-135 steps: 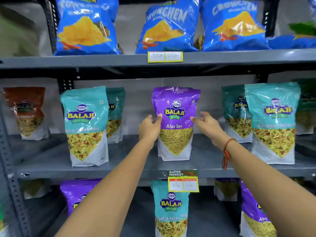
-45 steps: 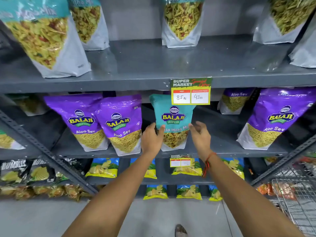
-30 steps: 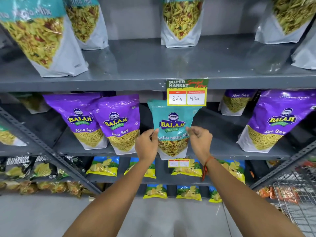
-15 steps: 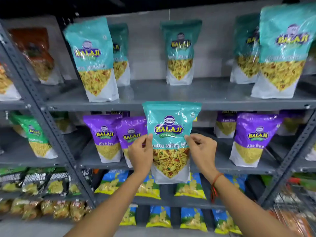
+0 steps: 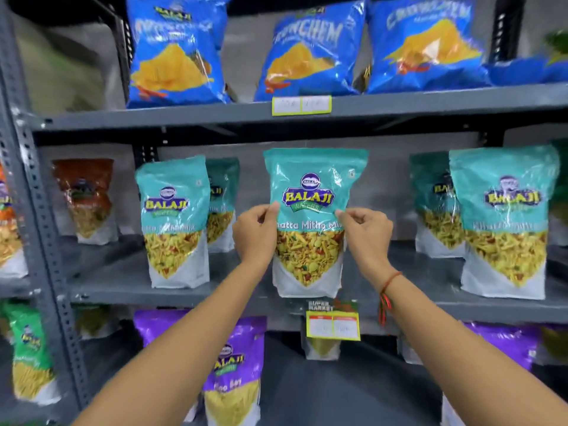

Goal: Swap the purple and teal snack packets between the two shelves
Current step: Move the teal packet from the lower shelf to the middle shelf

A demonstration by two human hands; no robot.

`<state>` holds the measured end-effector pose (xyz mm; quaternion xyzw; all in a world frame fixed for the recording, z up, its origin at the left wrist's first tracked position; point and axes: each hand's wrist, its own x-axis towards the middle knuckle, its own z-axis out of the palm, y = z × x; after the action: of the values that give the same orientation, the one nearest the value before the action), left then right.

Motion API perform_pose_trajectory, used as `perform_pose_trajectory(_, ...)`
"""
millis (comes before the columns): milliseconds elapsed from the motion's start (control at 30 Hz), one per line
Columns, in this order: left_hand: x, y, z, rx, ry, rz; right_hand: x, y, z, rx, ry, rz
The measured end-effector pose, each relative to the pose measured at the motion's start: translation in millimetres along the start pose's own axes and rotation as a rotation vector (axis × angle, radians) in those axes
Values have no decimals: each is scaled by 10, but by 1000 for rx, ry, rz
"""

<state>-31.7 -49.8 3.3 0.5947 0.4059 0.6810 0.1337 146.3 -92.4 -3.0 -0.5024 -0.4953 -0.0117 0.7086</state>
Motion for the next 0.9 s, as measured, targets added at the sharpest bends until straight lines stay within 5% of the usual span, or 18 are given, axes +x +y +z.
perform_pose_trajectory(367, 125, -474, 273, -67, -56, -42, 135, 499, 261, 105, -98, 235)
perform_pose_trajectory(500, 77, -711, 166, -154, -333, -180, 42, 603, 154, 153, -333, 281)
perform_pose_trajectory(633, -79, -1067, -3, 65, -680, -337, -149, 822, 35, -118, -721, 333)
perform_pose_trajectory(900, -153, -1123, 105, 124, -712, -315, -213, 964, 24, -194, -770, 323)
